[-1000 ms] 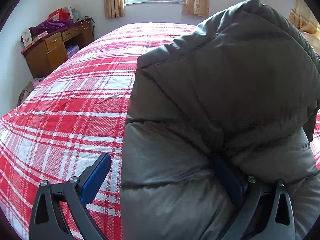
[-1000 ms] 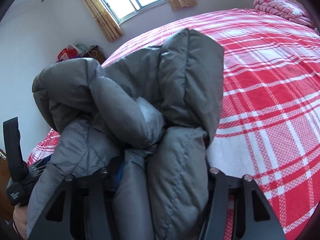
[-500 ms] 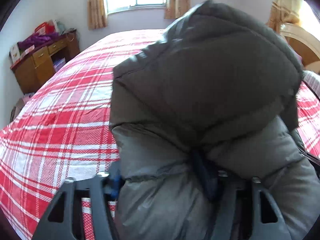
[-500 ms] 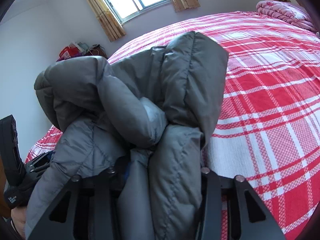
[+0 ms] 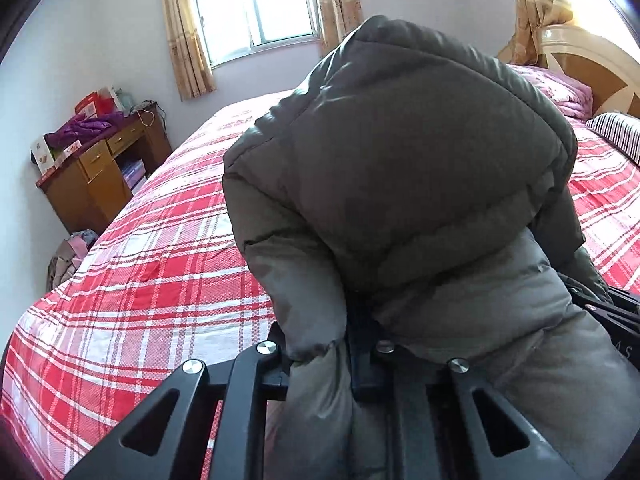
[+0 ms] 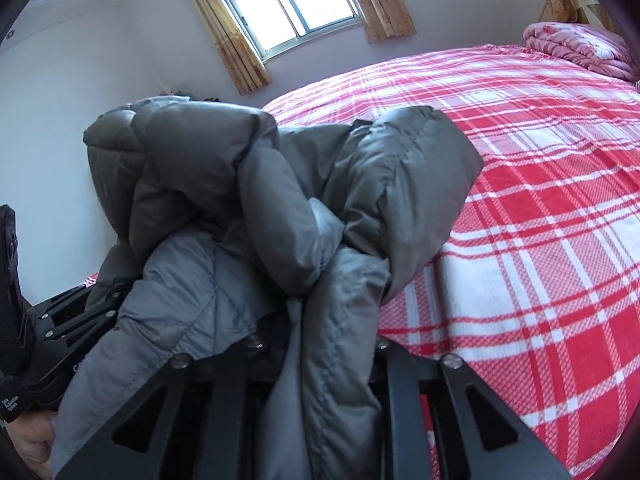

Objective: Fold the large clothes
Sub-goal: 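Lift the grey jacket bundle off the bed with both grippers, then carry the held jacket bundle across the room with both grippers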

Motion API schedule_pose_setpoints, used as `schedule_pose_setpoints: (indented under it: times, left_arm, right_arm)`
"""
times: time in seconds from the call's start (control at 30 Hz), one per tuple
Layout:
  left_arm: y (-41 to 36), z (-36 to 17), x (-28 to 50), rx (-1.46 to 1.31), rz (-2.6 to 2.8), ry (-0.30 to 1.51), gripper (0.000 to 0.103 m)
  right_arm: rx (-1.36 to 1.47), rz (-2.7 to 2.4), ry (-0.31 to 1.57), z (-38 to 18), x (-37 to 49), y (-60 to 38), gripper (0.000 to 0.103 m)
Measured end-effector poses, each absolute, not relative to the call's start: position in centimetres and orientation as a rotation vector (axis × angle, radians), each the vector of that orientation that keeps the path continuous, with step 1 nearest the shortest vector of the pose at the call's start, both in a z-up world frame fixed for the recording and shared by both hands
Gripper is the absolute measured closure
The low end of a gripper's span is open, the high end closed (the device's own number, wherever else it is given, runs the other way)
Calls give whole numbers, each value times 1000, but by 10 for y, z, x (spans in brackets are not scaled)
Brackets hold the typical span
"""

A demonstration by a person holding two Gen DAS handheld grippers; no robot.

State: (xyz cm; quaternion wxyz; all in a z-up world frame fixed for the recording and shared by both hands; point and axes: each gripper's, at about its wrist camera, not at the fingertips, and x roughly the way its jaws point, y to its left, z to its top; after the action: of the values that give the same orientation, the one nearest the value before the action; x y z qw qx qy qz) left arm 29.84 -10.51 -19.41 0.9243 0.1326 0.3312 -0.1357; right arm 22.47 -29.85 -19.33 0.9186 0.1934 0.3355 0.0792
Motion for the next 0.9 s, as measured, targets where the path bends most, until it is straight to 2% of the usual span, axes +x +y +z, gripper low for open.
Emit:
schedule_pose_setpoints:
  times: [0.4, 0.9]
  left_arm:
    - [-95, -179, 305, 238, -276, 649, 90]
    - [-61, -125, 269, 187, -254, 528, 92]
  right_arm:
    - [403, 176, 668, -188, 222, -310, 84]
    - [394, 249, 570, -153, 212, -299, 85]
